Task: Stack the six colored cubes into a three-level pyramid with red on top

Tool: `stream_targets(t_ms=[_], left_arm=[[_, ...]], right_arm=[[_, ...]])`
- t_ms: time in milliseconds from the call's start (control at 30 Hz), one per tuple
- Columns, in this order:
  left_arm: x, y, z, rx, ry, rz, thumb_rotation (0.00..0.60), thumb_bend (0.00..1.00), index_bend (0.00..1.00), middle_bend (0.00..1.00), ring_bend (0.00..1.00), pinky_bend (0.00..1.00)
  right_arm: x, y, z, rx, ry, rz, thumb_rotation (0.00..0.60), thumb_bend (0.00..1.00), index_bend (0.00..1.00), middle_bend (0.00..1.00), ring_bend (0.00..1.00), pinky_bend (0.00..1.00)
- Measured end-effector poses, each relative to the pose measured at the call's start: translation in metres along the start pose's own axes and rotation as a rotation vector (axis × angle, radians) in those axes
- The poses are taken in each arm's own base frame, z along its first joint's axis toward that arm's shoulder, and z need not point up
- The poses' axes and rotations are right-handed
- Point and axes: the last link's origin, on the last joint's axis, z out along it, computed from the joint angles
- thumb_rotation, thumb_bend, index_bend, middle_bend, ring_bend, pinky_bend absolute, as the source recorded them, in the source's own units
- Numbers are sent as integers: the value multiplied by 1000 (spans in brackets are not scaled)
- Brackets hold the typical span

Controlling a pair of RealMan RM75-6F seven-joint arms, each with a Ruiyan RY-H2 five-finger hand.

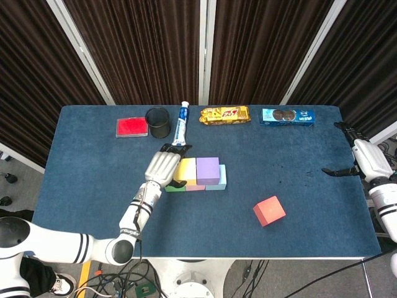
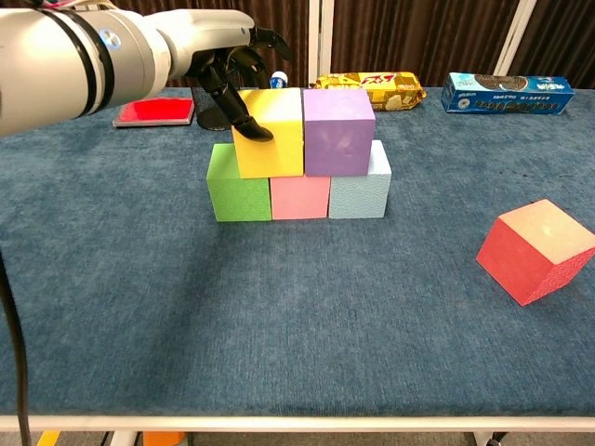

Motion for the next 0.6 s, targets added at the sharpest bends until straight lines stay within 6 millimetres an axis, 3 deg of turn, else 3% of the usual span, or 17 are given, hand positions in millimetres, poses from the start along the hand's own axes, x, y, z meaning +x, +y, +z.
stream_targets(t_ms=[600], left_arm=[[1,-3,2,4,-13,0,600,260,107,604,186,93]], right_arm=[[-3,1,1,-2,-9,-7,600,1,0,0,0,0]])
